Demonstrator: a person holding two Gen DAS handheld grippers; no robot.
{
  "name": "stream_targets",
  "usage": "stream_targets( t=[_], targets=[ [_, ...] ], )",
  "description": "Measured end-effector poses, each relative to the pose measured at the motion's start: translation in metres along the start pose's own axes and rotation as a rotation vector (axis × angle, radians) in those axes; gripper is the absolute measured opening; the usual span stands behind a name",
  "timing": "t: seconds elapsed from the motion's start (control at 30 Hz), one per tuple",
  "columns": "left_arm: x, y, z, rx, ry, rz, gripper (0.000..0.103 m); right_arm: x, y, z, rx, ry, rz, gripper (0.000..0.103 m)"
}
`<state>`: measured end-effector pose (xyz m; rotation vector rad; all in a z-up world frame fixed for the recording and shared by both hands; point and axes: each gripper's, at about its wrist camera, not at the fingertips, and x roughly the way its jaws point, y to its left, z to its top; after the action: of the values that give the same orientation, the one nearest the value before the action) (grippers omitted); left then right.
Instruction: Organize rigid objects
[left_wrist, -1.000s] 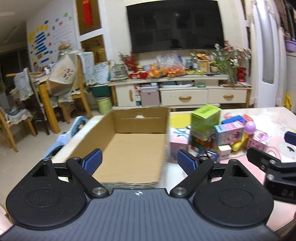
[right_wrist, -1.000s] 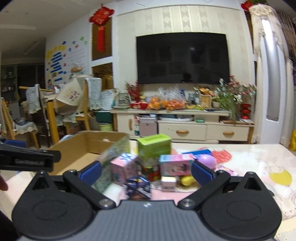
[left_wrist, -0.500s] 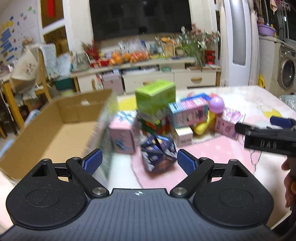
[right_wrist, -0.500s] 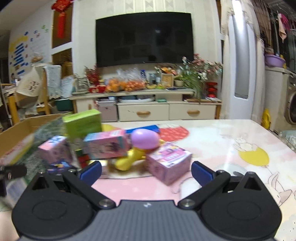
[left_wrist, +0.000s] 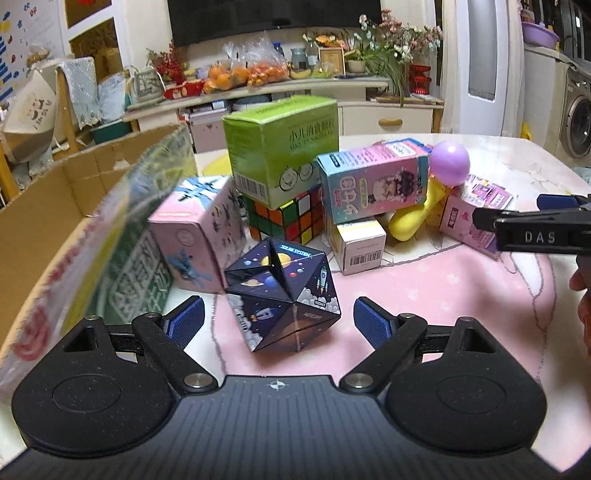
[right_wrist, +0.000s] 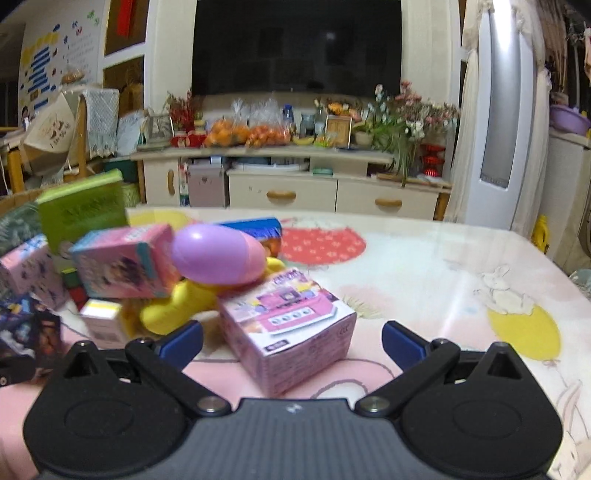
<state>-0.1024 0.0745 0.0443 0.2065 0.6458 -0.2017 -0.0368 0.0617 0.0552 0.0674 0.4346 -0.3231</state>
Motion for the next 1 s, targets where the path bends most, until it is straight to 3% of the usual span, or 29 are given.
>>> stream_targets(
  t=[0.3, 0.37, 0.4, 0.47, 0.53, 1.0],
  targets=[
    [0.02, 0.001, 0.02, -0.042, 0.047, 0.007, 0.103, 0.028, -0.015, 0.006, 0.033, 0.054, 0.074, 0.102],
    [0.024, 0.003, 0.023, -0.052, 0.066, 0.014, 0.096, 0.029, -0.015, 0.006, 0.033, 0.053, 0.077, 0.102],
    [0.028, 0.004, 0.025, -0.056, 0.074, 0.013, 0.093, 0.03, -0.015, 0.006, 0.039, 0.057, 0.083, 0.099],
    [0.031, 0.005, 0.027, -0.062, 0.085, 0.011, 0.079, 0.031, -0.013, 0.007, 0.056, 0.064, 0.088, 0.09],
    [0.032, 0.004, 0.027, -0.056, 0.092, 0.013, 0.074, 0.031, -0.012, 0.007, 0.06, 0.065, 0.079, 0.088],
    [0.021, 0.014, 0.04, -0.054, 0.077, -0.043, 0.073, 0.009, -0.006, -0.001, 0.042, 0.057, 0.0, 0.081]
  ],
)
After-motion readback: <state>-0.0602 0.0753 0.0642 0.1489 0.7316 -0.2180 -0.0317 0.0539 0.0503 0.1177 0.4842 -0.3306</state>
